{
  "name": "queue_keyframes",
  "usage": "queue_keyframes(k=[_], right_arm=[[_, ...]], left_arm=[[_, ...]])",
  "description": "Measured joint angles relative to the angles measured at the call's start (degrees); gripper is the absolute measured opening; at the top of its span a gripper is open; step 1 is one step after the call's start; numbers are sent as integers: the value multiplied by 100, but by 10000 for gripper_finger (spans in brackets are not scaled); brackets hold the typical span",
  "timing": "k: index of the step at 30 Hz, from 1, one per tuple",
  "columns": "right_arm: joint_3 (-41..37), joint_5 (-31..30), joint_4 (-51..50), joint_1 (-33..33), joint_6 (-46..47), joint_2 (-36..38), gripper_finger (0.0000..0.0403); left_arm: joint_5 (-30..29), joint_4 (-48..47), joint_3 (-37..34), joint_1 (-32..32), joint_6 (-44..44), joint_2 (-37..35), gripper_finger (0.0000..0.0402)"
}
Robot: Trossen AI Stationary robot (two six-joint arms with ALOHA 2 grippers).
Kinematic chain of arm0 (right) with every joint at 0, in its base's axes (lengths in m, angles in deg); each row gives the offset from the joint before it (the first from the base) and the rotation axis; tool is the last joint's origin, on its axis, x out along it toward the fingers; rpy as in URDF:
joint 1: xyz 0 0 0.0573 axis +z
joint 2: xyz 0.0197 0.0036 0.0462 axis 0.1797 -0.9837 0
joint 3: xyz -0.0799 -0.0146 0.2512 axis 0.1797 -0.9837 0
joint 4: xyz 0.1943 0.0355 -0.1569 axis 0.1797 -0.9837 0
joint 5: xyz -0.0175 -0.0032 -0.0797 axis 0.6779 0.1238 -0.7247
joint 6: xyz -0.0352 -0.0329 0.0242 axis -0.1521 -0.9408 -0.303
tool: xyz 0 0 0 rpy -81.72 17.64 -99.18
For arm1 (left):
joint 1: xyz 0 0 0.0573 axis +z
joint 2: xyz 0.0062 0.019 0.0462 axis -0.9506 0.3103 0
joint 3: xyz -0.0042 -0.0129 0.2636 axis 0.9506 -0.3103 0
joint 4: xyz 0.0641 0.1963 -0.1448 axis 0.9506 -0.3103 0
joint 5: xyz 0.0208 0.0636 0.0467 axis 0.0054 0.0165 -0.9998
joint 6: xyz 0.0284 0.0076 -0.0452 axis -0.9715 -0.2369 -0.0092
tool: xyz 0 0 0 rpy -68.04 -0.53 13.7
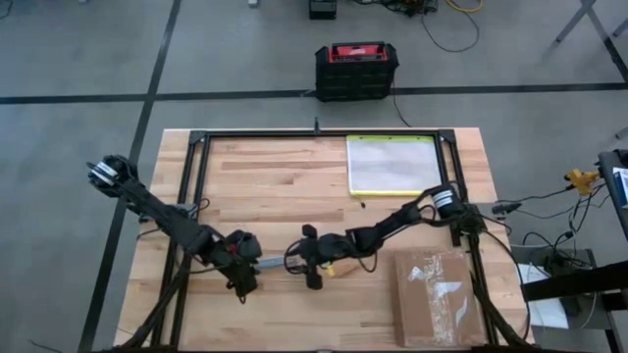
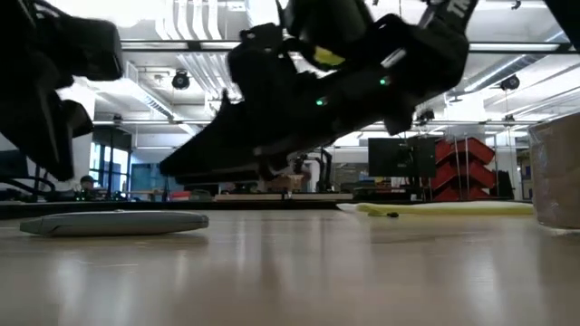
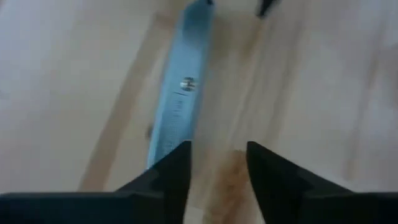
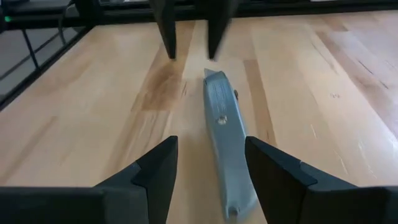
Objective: Unpack boxes
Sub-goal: Open the brown box using the gray cutter
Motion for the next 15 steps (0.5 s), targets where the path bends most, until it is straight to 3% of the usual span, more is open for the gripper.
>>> queue_keyframes(k=[8,15], right_arm=[[337,133,-716,-7,-60,-158,168],[375,130,-718,-30,-211,-143,167]], left_arm=[[-153,432,-575,2,-238,24,250],[-452,986,-772,-2,-832,24,272]])
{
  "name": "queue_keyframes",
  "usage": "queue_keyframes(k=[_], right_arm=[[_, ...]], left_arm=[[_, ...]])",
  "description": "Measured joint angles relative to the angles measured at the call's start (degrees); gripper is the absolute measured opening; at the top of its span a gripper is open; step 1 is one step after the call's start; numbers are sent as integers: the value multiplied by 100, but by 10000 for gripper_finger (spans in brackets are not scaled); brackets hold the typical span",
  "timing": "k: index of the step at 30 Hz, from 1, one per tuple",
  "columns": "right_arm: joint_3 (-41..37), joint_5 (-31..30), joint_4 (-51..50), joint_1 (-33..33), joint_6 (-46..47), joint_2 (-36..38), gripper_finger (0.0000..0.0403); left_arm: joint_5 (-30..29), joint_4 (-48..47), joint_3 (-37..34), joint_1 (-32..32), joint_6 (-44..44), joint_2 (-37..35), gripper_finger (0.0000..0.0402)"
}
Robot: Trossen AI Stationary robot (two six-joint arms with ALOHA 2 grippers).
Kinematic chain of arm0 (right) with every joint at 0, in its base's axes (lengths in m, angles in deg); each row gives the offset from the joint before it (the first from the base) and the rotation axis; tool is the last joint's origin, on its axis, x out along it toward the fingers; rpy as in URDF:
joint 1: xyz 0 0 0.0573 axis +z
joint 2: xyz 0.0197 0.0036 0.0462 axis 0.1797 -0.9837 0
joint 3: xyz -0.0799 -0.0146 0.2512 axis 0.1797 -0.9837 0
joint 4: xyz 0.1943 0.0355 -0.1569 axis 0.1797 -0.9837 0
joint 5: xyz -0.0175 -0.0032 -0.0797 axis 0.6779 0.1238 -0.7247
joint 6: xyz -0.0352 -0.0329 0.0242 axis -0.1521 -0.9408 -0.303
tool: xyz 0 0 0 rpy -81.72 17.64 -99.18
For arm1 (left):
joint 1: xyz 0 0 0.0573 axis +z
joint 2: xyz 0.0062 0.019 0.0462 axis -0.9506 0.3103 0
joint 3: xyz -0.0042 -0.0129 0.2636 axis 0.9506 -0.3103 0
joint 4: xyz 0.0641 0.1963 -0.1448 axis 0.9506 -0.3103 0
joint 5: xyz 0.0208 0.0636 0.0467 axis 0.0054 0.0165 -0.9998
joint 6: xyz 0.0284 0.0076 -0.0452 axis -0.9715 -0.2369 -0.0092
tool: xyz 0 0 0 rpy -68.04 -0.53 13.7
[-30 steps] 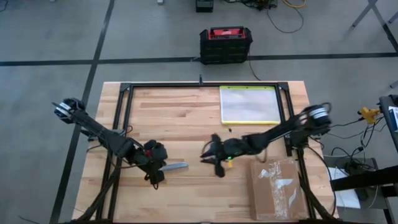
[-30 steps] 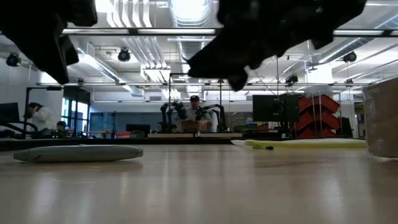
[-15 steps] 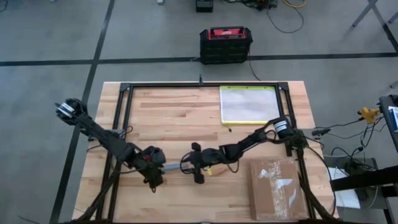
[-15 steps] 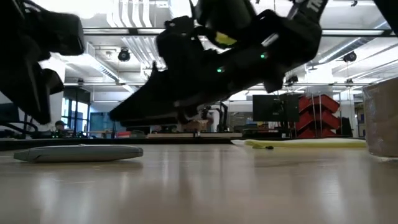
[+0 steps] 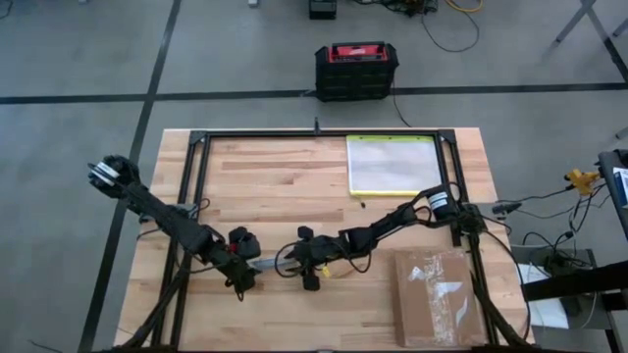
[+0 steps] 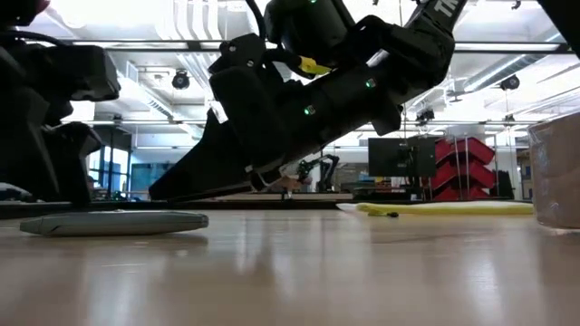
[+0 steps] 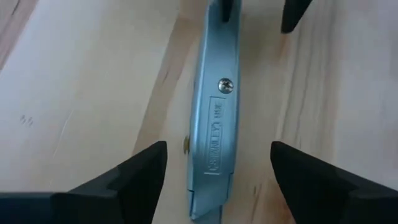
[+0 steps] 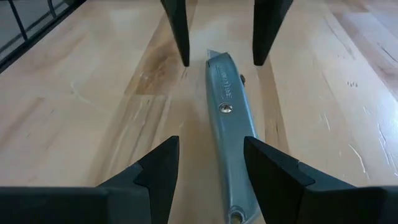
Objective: Unpack boxes
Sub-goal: Open the brown box using the gray cutter
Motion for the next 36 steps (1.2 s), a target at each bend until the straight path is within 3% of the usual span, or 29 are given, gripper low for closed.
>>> queue_keyframes(k=[3,10,17,27,36], right_arm=[[0,-68,-33,-19,26,1,167],[0,-879,-667,38,4,231,167],[0,-907,-1389,91,89,550,167],[-11,-894,-2199,498,114,1266,167],[37,-972,-2103,785,260,1362,162]], left_arm=[[-2,39,-101,0,103,9,267],[-74,666,-163,-45,302,538,262],[-317,380,297,-119,41,1320,260],[62,-762,567,-249,209,934,260],[-153,-274,159,-270,514,859,259]])
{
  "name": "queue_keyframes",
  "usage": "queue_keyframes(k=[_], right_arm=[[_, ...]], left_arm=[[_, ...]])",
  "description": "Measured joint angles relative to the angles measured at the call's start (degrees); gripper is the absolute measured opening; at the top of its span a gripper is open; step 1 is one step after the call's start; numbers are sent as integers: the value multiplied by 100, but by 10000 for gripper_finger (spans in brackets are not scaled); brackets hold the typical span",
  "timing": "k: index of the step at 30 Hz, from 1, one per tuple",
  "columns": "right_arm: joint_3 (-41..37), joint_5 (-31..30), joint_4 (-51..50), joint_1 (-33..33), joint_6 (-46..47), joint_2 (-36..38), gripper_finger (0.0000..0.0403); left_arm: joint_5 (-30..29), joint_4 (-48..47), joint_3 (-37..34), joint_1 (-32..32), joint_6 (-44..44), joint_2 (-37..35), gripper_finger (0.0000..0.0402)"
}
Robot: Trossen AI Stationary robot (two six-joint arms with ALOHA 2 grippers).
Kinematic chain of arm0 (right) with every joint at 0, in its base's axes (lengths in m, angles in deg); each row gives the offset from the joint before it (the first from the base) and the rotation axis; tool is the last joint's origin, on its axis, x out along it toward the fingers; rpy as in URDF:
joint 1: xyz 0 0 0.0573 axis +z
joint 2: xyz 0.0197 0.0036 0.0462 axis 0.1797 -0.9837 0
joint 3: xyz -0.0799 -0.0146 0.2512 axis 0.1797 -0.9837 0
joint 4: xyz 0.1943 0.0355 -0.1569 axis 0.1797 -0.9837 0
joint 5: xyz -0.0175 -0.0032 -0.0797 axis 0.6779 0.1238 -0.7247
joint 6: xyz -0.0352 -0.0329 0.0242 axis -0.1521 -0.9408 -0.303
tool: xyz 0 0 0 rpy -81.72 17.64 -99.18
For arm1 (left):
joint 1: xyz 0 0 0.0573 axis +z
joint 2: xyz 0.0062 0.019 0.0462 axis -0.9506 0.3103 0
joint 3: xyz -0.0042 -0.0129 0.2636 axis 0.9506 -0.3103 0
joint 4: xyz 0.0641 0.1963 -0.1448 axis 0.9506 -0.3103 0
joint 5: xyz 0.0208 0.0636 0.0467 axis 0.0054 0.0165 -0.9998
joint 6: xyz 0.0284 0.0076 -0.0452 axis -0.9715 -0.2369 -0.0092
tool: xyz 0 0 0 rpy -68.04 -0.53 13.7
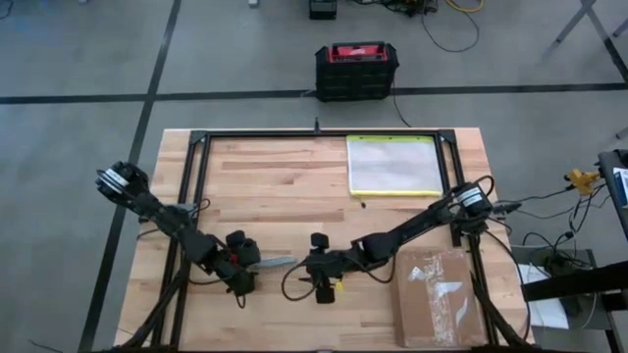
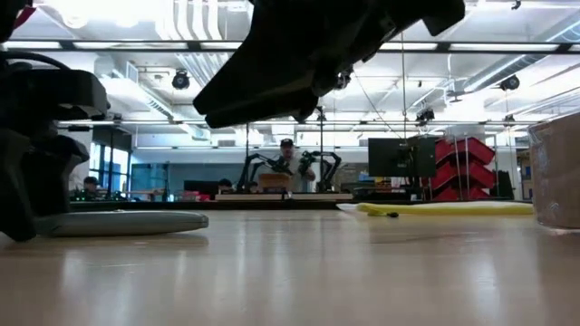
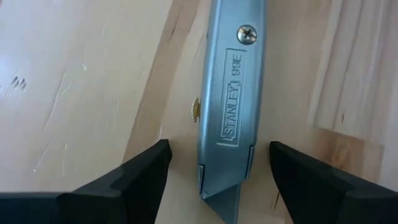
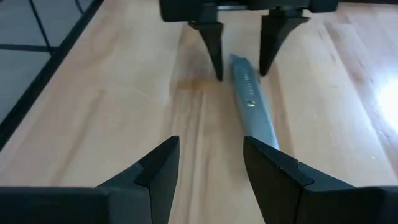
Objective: Unpack boxes
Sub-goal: Open the brown box using the gray cutter
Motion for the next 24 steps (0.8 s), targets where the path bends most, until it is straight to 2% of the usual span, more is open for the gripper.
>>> queue_keyframes(k=[5,8,18,24], right_arm=[[3,-501,-18,115,3,2,143],[3,-536,1,126,143,2,130],[3,-532,0,222,400,2,93],[2,-646,-19,289,229,21,74]], left_arm=[[-197,169,0,-79,-94,35,243],[-254,74,29,-132,-95,39,222],[-345,133,5,-133,-66,129,98],[-707,188,-3,-156,85,120,97]])
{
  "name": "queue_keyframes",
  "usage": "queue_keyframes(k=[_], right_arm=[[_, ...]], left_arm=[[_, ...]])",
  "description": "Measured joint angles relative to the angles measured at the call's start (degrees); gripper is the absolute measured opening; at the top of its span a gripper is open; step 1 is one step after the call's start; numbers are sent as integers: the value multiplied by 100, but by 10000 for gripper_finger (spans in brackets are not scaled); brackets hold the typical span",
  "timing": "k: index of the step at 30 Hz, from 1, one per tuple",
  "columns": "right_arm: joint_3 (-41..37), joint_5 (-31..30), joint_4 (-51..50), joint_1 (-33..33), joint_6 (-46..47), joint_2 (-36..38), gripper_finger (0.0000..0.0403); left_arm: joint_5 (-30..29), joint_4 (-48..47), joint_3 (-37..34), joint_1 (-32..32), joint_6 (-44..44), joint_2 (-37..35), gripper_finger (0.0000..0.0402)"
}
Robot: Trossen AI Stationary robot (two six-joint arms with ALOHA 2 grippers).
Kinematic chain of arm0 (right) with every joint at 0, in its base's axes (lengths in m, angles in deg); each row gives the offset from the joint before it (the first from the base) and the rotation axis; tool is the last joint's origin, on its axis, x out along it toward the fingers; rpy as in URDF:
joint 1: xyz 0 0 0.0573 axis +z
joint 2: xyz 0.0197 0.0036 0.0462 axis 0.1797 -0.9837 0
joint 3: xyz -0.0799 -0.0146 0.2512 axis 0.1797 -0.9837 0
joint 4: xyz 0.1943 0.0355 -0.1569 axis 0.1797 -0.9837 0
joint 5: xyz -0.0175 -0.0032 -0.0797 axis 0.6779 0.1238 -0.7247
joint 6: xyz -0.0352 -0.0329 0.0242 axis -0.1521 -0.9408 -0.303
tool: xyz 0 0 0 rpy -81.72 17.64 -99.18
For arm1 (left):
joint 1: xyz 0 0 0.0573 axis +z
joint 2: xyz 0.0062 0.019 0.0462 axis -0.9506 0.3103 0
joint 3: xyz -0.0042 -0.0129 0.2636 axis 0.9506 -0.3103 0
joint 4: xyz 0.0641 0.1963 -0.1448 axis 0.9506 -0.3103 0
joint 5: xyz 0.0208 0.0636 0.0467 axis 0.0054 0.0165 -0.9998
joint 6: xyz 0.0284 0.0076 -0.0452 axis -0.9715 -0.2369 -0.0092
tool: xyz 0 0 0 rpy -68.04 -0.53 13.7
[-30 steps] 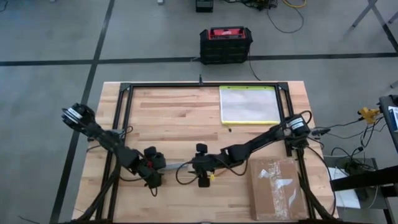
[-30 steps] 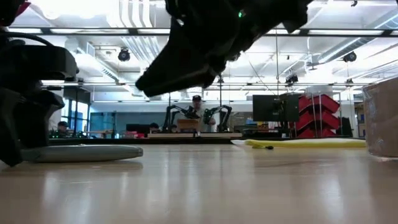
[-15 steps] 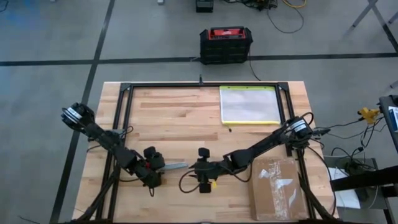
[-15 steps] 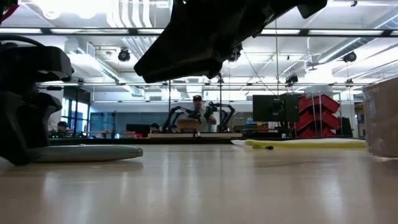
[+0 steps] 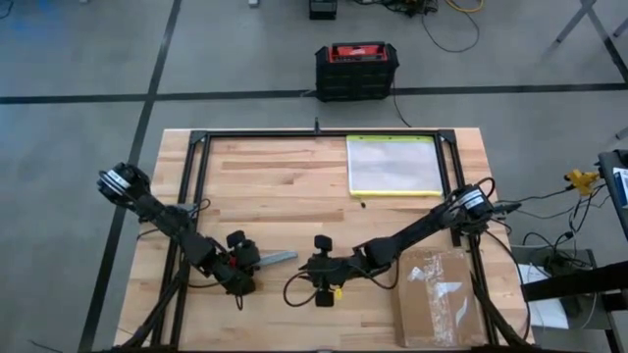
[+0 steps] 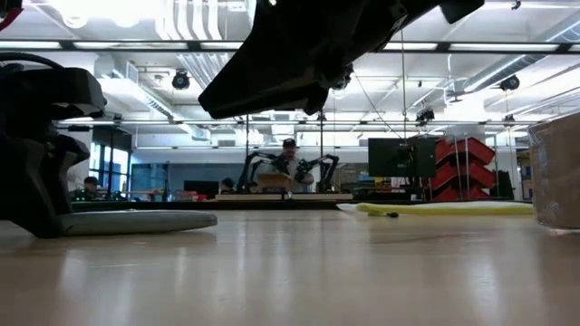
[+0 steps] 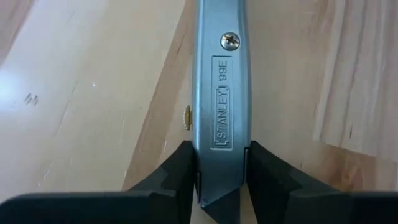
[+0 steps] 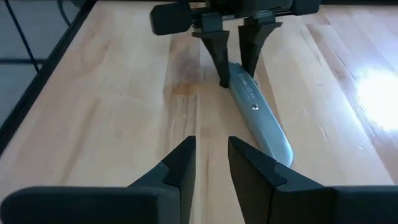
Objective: Unpack boxes
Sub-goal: Open the brown box using the gray cutter
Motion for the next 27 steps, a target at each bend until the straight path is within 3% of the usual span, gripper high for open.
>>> queue_keyframes(k=[5,10,14,18,23,27], right_arm=[[-148,-205,-144,10,256,108,55],[-593,-47,125,-199,1636,106,62],[-1129,45,1116,-445,2761,92,97],[-1403,383,2109,-713,3274,-67,144],[-1258,440,2890,-904,4012,-329,196],[-876,272,3729,-928,3879,-542,218]], left_arm=[[-543,-40,-19,-34,231,2,97],[-982,-60,-27,-40,302,-16,97],[-1356,-65,-26,-39,319,-67,97],[-1692,-92,5,-37,320,-266,97],[-2540,-201,171,-35,65,-666,97],[-3178,-211,264,-8,-398,-935,97]])
